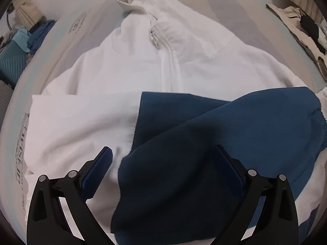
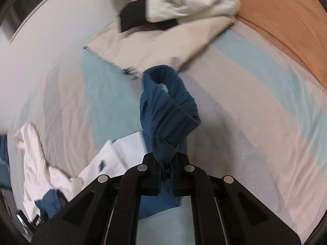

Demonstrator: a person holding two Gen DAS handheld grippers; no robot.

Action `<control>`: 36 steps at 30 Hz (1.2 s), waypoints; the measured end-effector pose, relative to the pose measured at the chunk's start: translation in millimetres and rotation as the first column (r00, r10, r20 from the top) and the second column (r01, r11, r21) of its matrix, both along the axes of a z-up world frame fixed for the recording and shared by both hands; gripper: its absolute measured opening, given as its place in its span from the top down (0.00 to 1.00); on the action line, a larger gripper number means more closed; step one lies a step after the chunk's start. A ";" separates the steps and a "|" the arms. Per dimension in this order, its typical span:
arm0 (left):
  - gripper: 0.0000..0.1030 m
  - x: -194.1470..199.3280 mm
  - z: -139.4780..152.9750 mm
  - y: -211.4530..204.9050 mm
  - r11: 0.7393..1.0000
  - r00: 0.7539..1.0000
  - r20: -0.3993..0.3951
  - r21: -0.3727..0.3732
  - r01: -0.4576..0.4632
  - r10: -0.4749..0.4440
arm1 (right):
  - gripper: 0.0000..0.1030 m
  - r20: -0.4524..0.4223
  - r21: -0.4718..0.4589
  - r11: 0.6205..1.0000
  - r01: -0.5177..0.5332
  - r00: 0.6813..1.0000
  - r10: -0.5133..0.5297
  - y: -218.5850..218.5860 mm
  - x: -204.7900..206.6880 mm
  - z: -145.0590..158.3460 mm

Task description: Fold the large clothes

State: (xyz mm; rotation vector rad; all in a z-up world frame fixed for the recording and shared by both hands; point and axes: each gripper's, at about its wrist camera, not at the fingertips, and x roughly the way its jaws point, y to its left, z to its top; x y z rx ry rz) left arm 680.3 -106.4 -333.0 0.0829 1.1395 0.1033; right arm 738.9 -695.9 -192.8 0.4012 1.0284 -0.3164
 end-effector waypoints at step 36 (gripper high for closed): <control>0.07 -118.6 41.1 247.3 0.982 0.981 0.082 -0.089 -0.166 0.174 | 0.96 0.033 0.109 0.797 -0.595 0.803 0.595 568.2 -14.1 -18.6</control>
